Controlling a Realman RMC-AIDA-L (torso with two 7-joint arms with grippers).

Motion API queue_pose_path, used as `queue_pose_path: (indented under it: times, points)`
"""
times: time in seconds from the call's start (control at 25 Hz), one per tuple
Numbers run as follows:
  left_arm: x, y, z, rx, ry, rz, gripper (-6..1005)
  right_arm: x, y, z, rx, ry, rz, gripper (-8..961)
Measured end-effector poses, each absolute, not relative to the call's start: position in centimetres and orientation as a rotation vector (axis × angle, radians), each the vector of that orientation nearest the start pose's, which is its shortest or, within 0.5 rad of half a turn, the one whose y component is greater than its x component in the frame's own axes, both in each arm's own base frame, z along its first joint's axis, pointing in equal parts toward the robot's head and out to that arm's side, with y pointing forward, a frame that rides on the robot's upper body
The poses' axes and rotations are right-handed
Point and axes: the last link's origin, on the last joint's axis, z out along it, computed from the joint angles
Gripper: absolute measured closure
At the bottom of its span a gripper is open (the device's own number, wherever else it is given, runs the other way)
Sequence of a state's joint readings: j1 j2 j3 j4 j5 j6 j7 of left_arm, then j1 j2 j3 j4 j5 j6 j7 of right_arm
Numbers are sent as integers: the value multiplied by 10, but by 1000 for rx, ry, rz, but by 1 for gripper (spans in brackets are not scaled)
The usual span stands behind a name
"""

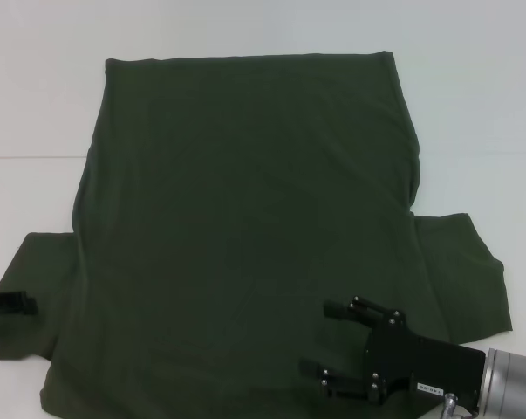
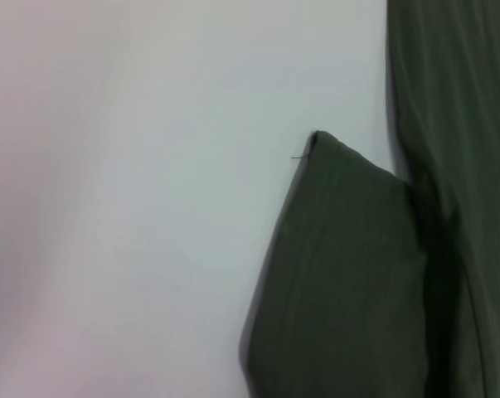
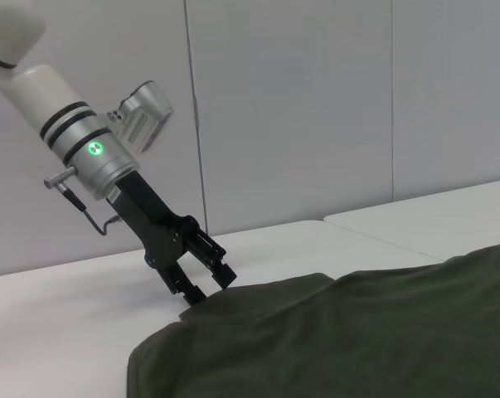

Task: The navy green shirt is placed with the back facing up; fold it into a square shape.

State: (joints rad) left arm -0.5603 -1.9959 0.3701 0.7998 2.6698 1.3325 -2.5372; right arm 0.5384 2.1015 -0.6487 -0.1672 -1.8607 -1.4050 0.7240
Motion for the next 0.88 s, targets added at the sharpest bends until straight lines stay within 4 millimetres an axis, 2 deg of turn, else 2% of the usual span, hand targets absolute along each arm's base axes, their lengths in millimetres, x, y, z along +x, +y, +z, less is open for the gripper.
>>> queue_pose_path:
  times: [0.88]
  points:
    - [-366,345,82,-1737,-1934,-206,71,272,291,-81,-2635,357,814,39]
